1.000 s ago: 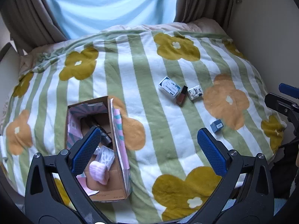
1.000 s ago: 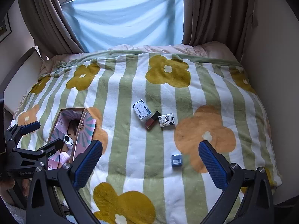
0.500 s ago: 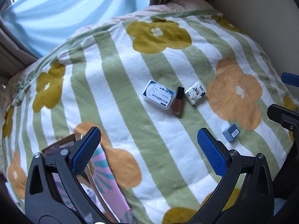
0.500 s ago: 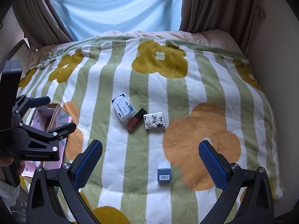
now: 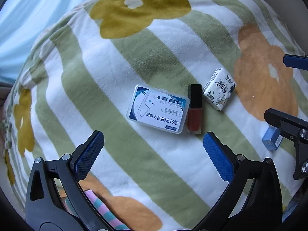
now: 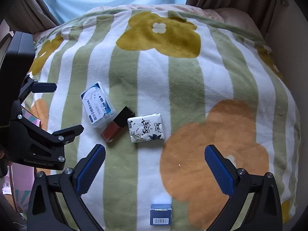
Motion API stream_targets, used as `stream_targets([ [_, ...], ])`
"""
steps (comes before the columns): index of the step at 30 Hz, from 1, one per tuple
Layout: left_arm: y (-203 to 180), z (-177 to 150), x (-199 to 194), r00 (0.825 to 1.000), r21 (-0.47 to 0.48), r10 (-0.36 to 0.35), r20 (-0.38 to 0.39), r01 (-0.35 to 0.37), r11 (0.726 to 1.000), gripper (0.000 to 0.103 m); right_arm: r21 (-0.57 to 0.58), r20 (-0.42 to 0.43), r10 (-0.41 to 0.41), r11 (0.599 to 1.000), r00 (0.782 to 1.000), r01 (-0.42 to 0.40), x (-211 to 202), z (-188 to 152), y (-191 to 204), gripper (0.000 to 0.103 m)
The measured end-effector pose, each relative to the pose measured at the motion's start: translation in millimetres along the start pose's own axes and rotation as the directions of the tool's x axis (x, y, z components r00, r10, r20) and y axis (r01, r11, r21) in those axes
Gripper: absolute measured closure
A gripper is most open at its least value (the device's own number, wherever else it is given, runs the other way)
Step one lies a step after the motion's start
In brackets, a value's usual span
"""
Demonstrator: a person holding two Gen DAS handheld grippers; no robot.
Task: Organize objects
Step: 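Grasp the clear floss-pick box with the left tool while the right tool grasps the tissue pack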
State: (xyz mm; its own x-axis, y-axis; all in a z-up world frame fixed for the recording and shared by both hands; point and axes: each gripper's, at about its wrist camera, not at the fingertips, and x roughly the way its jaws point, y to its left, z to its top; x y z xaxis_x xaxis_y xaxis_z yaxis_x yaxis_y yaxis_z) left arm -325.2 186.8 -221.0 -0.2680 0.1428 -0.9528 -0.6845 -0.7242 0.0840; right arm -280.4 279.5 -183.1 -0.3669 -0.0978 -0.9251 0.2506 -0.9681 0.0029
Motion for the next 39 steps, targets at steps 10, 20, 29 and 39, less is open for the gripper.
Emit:
stream_targets([
  [10, 0, 19, 67, 0.997, 0.099, -0.008, -0.073, 0.015, 0.995, 0.001, -0.036, -0.100, 0.026, 0.999, 0.995, -0.030, 77, 4, 2, 0.001],
  [20, 6, 23, 91, 0.991, 0.104, -0.069, -0.116, 0.081, 0.991, 0.013, -0.050, -0.126, 0.048, 0.997, 0.991, -0.054, 106, 10, 4, 0.014],
  [29, 9, 22, 90, 0.991, 0.107, -0.077, -0.107, 0.089, 0.990, 0.013, -0.087, -0.137, 0.048, 0.994, 0.989, -0.060, 108, 6, 4, 0.044],
  [39, 13, 22, 66, 0.994, 0.081, -0.076, -0.073, 0.082, 0.993, 0.014, -0.084, -0.112, 0.047, 0.995, 0.993, -0.056, 90, 8, 1, 0.045],
])
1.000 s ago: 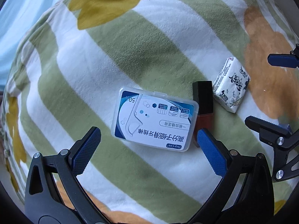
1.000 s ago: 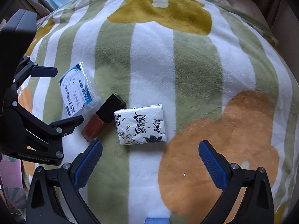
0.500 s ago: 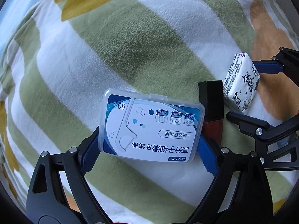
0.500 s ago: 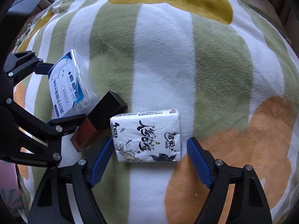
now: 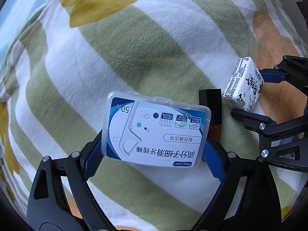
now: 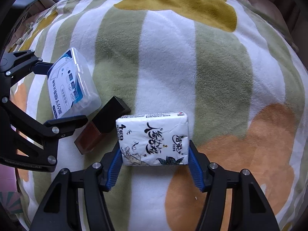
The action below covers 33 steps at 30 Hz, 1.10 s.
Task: Organize objects
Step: 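Grasp the clear floss-pick box with the left tool while the right tool grasps the tissue pack, then lift and carry the floss-pick box and tissue pack over the cardboard box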
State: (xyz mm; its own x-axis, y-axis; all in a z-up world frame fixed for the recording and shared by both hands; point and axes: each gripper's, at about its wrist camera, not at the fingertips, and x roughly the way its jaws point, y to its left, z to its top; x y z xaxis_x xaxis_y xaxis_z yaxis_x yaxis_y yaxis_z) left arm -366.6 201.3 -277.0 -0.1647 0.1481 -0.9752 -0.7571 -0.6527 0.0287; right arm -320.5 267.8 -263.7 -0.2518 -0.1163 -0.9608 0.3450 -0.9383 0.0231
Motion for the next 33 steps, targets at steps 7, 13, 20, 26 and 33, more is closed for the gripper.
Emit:
stream_targets([
  [7, 3, -8, -43, 0.999, -0.066, 0.024, 0.048, -0.021, 0.998, 0.014, -0.007, 0.034, -0.016, 1.000, 0.999, 0.016, -38, 4, 4, 0.045],
  [13, 0, -23, -97, 0.993, -0.154, 0.049, 0.107, -0.032, 0.987, 0.014, -0.006, 0.067, -0.020, 1.000, 0.998, 0.021, -94, -4, 12, 0.045],
  [20, -6, -61, -175, 0.977, -0.311, 0.103, 0.188, -0.041, 0.949, 0.014, -0.009, 0.127, -0.012, 1.000, 0.992, 0.014, -153, 0, 38, 0.045],
  [26, -11, -107, -236, 0.955, -0.458, 0.173, 0.241, -0.045, 0.888, 0.014, 0.014, 0.172, -0.002, 1.000, 0.985, 0.000, -212, -10, 60, 0.045],
  [33, -24, -158, -292, 0.918, -0.618, 0.260, 0.299, -0.022, 0.786, 0.014, 0.053, 0.204, 0.031, 0.998, 0.978, -0.042, -262, -35, 83, 0.045],
])
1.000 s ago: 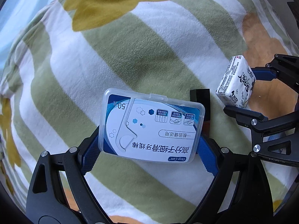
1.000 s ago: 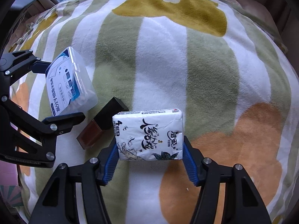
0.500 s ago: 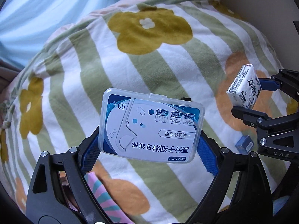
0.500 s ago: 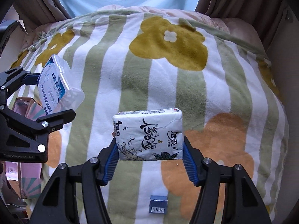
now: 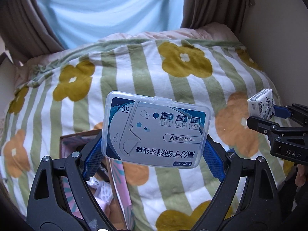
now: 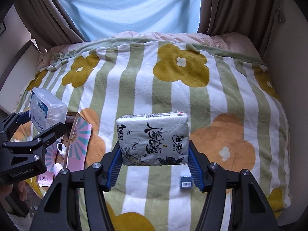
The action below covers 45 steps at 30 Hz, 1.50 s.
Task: Organize objects
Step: 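Lift and carry the floss-pick box and tissue pack over the cardboard box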
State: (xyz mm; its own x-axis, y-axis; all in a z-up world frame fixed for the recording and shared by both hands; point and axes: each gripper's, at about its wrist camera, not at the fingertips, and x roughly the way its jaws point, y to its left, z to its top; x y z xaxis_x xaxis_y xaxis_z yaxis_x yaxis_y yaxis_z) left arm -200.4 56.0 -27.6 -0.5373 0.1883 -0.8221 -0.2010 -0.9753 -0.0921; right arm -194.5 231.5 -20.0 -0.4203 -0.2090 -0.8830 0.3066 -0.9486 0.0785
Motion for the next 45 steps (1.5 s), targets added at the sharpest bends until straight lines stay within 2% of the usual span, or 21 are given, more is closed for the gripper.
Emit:
stream_targets([
  [4, 10, -20, -25, 1.000, -0.072, 0.016, 0.013, -0.015, 0.997, 0.014, 0.015, 0.017, 0.009, 1.000, 1.000, -0.009, -25, -16, 13, 0.045],
  [10, 16, -62, -50, 0.999, -0.125, 0.045, 0.003, -0.044, 0.991, 0.014, 0.017, 0.049, -0.007, 1.000, 0.999, 0.006, -51, -48, 26, 0.045],
  [14, 12, -80, -61, 0.999, -0.115, 0.054, 0.003, -0.053, 0.992, 0.014, 0.028, 0.050, -0.026, 0.999, 0.998, 0.025, -59, -67, 30, 0.045],
  [21, 11, -94, -84, 0.998, -0.102, 0.057, 0.035, -0.053, 0.993, 0.014, 0.027, 0.072, -0.062, 0.998, 0.995, 0.060, -73, -82, 38, 0.045],
  [33, 48, -117, -116, 0.993, -0.167, 0.098, 0.073, -0.085, 0.982, 0.014, -0.068, 0.103, -0.010, 0.998, 0.995, 0.017, -82, -80, 86, 0.045],
  [45, 122, -150, -118, 0.986, -0.286, 0.164, 0.015, -0.153, 0.946, 0.014, -0.214, 0.047, 0.084, 0.974, 0.995, -0.072, -49, -62, 168, 0.045],
])
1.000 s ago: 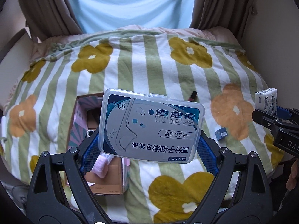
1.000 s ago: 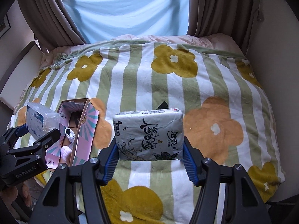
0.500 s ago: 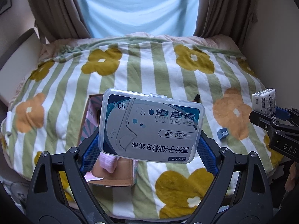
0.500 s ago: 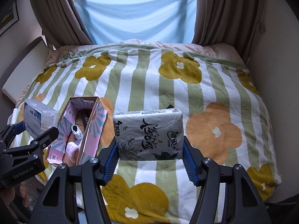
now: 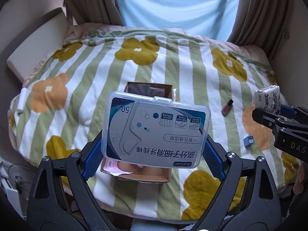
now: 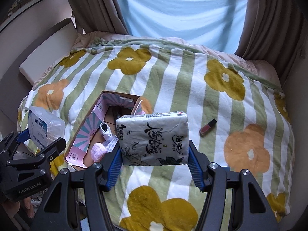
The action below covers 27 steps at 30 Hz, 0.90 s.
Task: Organize objects
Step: 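Lift and carry the floss-pick box and tissue pack over the cardboard box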
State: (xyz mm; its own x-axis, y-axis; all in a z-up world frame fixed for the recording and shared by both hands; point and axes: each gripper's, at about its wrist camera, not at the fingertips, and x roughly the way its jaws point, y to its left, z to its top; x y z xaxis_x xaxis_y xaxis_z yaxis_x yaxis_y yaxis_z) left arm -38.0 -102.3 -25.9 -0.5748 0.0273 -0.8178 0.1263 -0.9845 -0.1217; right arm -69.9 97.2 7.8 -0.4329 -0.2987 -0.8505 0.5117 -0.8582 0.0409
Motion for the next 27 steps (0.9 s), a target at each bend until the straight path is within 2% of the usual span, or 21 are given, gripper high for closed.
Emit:
stream_targets([
  [8, 42, -8, 32, 0.997, -0.054, 0.010, -0.070, -0.014, 0.998, 0.014, -0.076, -0.064, 0.018, 0.997, 0.998, -0.023, 49, 29, 41, 0.045],
  [15, 70, -18, 75, 0.987, -0.077, 0.008, -0.161, -0.020, 0.997, 0.014, -0.136, -0.129, 0.022, 0.990, 0.991, -0.039, 108, 54, 70, 0.045],
  [27, 81, -24, 152, 0.965, -0.065, 0.003, -0.264, -0.020, 0.998, 0.014, -0.246, -0.234, 0.052, 0.963, 0.971, -0.111, 221, 82, 121, 0.045],
])
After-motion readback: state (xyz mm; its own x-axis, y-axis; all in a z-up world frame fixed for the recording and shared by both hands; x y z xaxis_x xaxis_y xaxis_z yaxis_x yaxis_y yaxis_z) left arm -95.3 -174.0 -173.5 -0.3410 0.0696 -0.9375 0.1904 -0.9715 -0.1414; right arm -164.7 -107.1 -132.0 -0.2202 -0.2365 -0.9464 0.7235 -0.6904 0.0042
